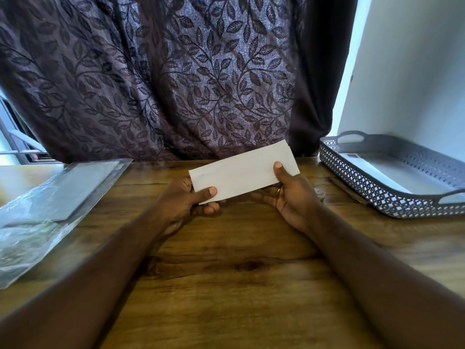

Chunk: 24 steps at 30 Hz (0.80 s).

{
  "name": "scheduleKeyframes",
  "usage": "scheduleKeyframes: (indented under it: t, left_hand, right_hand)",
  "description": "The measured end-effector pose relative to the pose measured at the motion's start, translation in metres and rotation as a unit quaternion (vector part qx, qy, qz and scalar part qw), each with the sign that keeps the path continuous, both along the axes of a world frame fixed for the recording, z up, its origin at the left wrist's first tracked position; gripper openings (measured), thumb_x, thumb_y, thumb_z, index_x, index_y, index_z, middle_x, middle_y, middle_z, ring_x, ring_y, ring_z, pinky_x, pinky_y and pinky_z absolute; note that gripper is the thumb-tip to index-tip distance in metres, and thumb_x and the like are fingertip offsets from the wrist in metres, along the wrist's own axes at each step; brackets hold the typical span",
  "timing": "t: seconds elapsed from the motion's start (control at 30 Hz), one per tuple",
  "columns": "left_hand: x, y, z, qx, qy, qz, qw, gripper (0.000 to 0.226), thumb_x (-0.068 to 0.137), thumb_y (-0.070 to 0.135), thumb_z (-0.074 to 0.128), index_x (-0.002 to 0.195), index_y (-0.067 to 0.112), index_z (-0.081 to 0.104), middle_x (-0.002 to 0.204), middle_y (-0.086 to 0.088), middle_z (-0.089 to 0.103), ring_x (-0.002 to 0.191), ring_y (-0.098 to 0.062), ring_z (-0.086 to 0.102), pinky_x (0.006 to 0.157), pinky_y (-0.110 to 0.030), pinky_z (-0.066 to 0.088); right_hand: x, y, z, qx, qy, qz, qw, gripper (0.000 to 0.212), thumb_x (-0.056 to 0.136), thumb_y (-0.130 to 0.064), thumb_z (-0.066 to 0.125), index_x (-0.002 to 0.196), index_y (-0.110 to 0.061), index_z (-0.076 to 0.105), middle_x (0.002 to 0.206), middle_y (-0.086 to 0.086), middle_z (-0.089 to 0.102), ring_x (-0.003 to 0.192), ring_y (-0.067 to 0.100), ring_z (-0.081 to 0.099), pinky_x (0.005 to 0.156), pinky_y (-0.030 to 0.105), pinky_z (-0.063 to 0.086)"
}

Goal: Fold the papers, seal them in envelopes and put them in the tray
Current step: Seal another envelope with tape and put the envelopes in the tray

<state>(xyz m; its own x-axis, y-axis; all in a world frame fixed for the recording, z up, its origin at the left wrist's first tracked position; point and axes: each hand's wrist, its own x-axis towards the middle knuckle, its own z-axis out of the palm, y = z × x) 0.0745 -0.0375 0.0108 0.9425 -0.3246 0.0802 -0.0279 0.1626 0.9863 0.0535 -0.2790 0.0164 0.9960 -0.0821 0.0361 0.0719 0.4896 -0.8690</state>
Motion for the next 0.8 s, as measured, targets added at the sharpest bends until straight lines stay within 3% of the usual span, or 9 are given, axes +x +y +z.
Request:
scheduleKeyframes:
  t: [0.17, 0.3, 0.4, 0.5, 0.63, 0.7, 0.8]
  left_hand:
    - [0.003, 0.011, 0.002, 0.011, 0.005, 0.036, 0.999, 0.031, 0.085, 0.007, 0.070, 0.116, 0.005, 0.066, 0.095, -0.018, 0.077, 0.061, -0.014, 0.070, 0.052, -0.019, 0.056]
    - [0.007, 0.024, 0.007, -0.020, 0.028, 0.093, 0.995, 0.022, 0.091, 0.004, 0.066, 0.113, 0.000, 0.067, 0.086, -0.012, 0.078, 0.059, -0.010, 0.068, 0.052, -0.017, 0.056]
    - [0.007, 0.025, 0.012, -0.140, 0.036, 0.121, 0.982, 0.028, 0.090, 0.015, 0.068, 0.111, -0.003, 0.065, 0.077, -0.010, 0.074, 0.060, -0.010, 0.068, 0.053, -0.017, 0.056]
    - [0.000, 0.011, 0.013, -0.245, 0.008, 0.105, 0.964, 0.039, 0.083, 0.029, 0.069, 0.113, 0.004, 0.066, 0.097, -0.011, 0.073, 0.076, -0.013, 0.072, 0.068, -0.023, 0.061]
    - [-0.019, -0.027, 0.000, -0.174, -0.006, -0.010, 0.985, 0.039, 0.086, 0.019, 0.069, 0.124, 0.011, 0.064, 0.122, -0.013, 0.071, 0.111, -0.029, 0.069, 0.088, -0.040, 0.060]
    - [-0.024, -0.041, -0.004, -0.117, -0.022, -0.029, 0.992, 0.040, 0.087, 0.022, 0.071, 0.125, 0.008, 0.066, 0.123, -0.019, 0.068, 0.108, -0.035, 0.067, 0.085, -0.040, 0.060]
    - [-0.025, -0.049, -0.006, -0.119, -0.014, 0.010, 0.993, 0.031, 0.091, 0.022, 0.069, 0.121, 0.013, 0.067, 0.116, -0.018, 0.072, 0.100, -0.033, 0.067, 0.079, -0.042, 0.059]
  right_hand:
    - [0.000, -0.005, -0.001, -0.021, 0.018, 0.015, 0.999, 0.023, 0.103, -0.019, 0.054, 0.121, -0.006, 0.059, 0.106, 0.014, 0.077, 0.094, 0.035, 0.075, 0.070, 0.047, 0.061]
    - [-0.001, -0.004, -0.002, -0.134, 0.014, 0.038, 0.990, 0.025, 0.099, -0.008, 0.059, 0.124, -0.006, 0.061, 0.107, 0.013, 0.076, 0.091, 0.031, 0.076, 0.064, 0.037, 0.061]
    - [-0.004, 0.001, -0.001, -0.268, -0.006, 0.068, 0.961, 0.022, 0.102, -0.018, 0.057, 0.121, -0.008, 0.060, 0.094, 0.015, 0.078, 0.081, 0.032, 0.077, 0.055, 0.032, 0.059]
    - [-0.006, 0.008, -0.001, -0.300, -0.022, 0.060, 0.952, 0.015, 0.103, -0.024, 0.057, 0.114, -0.014, 0.061, 0.087, 0.013, 0.078, 0.067, 0.028, 0.075, 0.048, 0.029, 0.056]
    - [-0.012, 0.021, -0.003, -0.298, -0.066, 0.057, 0.951, 0.018, 0.101, -0.027, 0.060, 0.108, -0.012, 0.067, 0.085, 0.012, 0.078, 0.062, 0.026, 0.073, 0.053, 0.034, 0.056]
    - [-0.014, 0.028, -0.004, -0.298, -0.087, 0.070, 0.948, 0.024, 0.100, -0.032, 0.062, 0.105, -0.010, 0.071, 0.085, 0.013, 0.078, 0.063, 0.027, 0.073, 0.054, 0.033, 0.057]
    - [-0.015, 0.034, -0.006, -0.294, -0.093, 0.096, 0.946, 0.027, 0.099, -0.034, 0.062, 0.102, -0.009, 0.073, 0.086, 0.014, 0.078, 0.065, 0.027, 0.073, 0.055, 0.031, 0.058]
